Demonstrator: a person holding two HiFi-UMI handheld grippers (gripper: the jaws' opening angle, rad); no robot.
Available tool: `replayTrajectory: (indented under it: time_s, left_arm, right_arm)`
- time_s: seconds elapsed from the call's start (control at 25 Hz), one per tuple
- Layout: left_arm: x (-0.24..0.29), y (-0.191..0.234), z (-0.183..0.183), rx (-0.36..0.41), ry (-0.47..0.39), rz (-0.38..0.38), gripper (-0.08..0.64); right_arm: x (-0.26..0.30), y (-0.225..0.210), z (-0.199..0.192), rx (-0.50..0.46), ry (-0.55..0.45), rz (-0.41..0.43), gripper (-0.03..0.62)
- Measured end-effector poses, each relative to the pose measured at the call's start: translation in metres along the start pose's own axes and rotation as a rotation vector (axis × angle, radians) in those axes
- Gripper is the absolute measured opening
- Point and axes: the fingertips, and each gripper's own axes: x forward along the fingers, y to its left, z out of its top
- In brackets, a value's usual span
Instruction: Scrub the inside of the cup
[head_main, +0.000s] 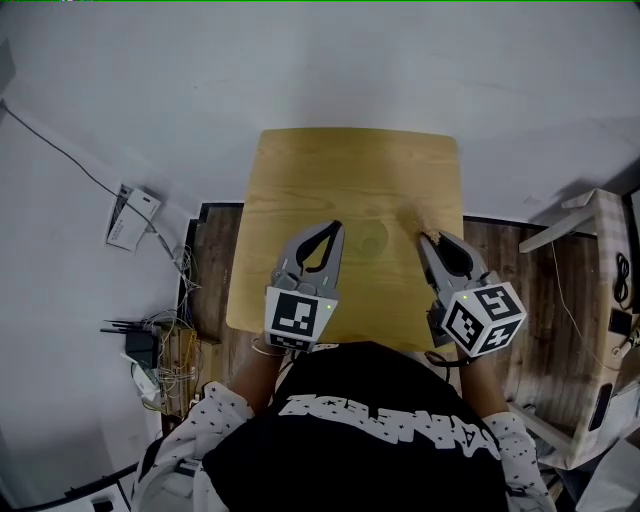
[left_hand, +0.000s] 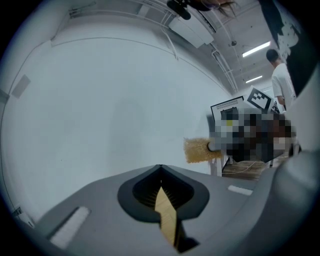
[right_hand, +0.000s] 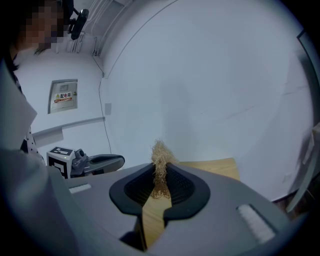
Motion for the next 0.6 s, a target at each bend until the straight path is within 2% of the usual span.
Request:
replayTrajectory:
  time_s: [0.6]
  left_arm:
    - [-0.0023,-0.0041,-0.0003,0.003,-0.011,-0.013,0.002]
  right_arm:
    - [-0.0064,0.0024,0.0,-0.009,-0.005,-0.017,0.075]
